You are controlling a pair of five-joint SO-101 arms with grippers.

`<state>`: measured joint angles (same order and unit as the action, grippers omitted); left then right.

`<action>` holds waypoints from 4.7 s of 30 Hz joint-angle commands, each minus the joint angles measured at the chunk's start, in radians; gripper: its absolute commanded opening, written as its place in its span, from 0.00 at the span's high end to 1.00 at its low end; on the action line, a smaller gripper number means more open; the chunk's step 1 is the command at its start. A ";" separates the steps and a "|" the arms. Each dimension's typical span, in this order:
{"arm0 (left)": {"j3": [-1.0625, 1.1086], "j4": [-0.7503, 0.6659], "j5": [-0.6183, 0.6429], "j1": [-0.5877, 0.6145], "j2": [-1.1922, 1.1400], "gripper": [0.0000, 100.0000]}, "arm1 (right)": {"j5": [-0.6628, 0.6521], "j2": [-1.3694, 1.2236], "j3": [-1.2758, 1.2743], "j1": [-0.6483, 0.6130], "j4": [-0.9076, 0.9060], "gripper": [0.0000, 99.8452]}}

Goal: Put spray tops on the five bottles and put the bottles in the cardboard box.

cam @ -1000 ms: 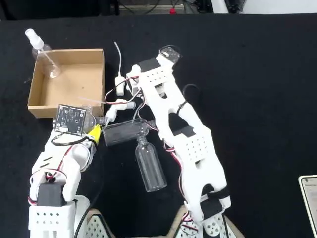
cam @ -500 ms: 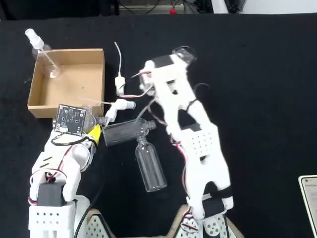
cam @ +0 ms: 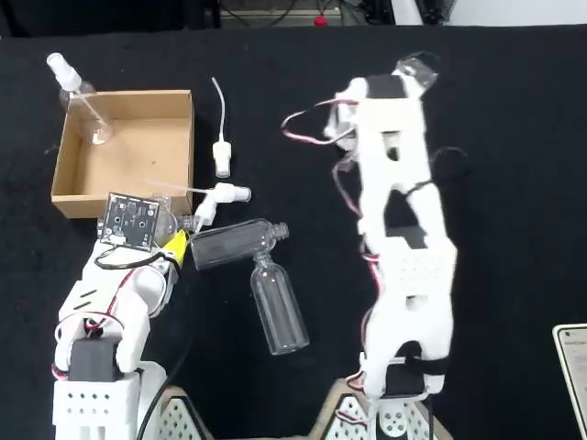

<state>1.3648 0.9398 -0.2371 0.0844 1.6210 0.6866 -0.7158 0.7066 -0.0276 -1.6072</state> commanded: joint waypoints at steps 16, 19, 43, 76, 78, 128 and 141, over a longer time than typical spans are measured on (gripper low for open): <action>0.041 -0.080 0.005 -0.015 0.012 0.91 | -0.855 0.194 -0.361 0.160 -0.137 0.96; 0.041 -0.075 0.005 -0.015 0.012 0.91 | -0.888 0.317 -0.427 0.144 -0.130 0.89; 0.047 -0.078 0.005 -0.015 0.012 0.91 | -0.726 0.001 -0.133 -0.026 0.201 0.75; -0.022 -0.077 0.012 -0.292 0.012 0.91 | -0.646 0.671 -0.088 0.098 -0.112 0.99; -0.044 -0.078 0.012 -0.358 0.012 0.91 | -0.617 0.780 -0.139 0.081 -0.089 0.99; -0.027 -0.307 0.012 -0.581 0.014 0.91 | -0.393 1.290 -0.460 -0.244 0.359 0.99; -0.027 -0.304 0.012 -0.581 0.014 0.91 | -0.394 1.311 -0.558 -0.356 0.361 0.99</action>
<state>1.3510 0.6529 -0.2371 -0.4833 1.6210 0.2846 0.5685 0.1834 -0.3621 -1.2727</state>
